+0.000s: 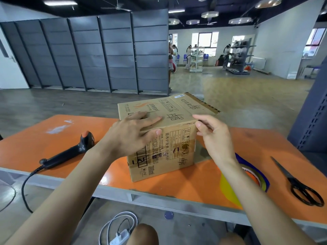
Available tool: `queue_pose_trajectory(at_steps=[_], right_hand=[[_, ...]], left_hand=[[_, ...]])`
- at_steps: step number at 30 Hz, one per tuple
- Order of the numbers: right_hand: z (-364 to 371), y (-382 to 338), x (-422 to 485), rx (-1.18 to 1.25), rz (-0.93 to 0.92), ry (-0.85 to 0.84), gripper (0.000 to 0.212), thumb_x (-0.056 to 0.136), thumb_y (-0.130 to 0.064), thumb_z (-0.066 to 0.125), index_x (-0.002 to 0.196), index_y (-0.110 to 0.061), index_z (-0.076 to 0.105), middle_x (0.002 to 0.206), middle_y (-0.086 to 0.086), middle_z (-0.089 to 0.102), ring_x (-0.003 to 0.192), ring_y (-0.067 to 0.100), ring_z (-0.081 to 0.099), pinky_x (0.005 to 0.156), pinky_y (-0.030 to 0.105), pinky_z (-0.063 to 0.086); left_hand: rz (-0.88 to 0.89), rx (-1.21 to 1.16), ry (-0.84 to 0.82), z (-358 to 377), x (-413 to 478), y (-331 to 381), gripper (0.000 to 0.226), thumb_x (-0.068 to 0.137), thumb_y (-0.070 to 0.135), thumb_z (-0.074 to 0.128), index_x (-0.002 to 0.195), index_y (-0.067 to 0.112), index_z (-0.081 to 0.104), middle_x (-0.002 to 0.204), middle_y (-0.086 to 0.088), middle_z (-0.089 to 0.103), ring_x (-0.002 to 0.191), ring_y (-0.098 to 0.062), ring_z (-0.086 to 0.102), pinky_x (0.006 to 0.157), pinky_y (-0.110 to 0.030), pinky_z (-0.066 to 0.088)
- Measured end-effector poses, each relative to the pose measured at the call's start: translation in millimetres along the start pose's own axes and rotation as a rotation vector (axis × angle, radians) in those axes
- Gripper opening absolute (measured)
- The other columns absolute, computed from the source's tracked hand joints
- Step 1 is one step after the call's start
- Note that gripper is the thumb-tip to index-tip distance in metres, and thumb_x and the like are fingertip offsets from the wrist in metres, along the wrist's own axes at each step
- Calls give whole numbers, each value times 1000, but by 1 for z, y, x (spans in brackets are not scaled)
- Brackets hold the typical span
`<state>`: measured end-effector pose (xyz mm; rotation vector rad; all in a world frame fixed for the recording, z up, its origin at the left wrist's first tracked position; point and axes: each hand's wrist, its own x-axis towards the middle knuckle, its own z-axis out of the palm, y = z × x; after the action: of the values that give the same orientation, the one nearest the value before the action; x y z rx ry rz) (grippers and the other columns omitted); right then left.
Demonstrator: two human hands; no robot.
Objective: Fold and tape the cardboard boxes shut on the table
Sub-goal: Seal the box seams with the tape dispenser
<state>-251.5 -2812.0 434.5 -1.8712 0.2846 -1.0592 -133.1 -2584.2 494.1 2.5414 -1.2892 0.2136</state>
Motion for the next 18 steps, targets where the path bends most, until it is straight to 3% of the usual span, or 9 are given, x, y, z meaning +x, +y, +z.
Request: queue_pose_trajectory(at_steps=[5,9,11,14,18], right_hand=[[-3,3,-4,-93,-23,-64,36,102,-22,57,129,-45,63,116,-23,68,105,0,65,93,37,57],[6,2,-19,-136,31,-134,70,101,-23,60,142,-69,28,131,-17,64,110,-7,59,96,31,47],[10,-2,-19,-156,31,-99,80,100,-18,61,144,-71,20,133,-9,65,114,2,61,99,35,48],[9,-9,-9,-155,14,-85,80,100,-18,62,145,-68,19,136,-4,64,127,15,58,107,40,47],[3,-8,-3,-190,-8,-123,63,100,-16,62,143,-57,40,137,-14,62,124,5,57,107,38,49]], left_hand=[[17,48,-47,-1,1,-3,69,85,82,22,151,62,22,162,8,28,148,-17,33,117,-46,36],[-6,7,-52,0,1,1,69,85,80,27,151,62,23,165,4,25,152,-17,25,119,-45,31],[-45,-5,-25,2,0,8,68,84,82,25,150,64,23,166,4,25,154,-19,24,120,-49,31],[-86,-31,41,3,-1,17,72,79,85,20,148,66,24,165,6,28,150,-24,33,115,-52,37],[-64,-4,22,5,1,20,63,84,82,22,146,69,23,163,5,30,148,-24,34,110,-54,43]])
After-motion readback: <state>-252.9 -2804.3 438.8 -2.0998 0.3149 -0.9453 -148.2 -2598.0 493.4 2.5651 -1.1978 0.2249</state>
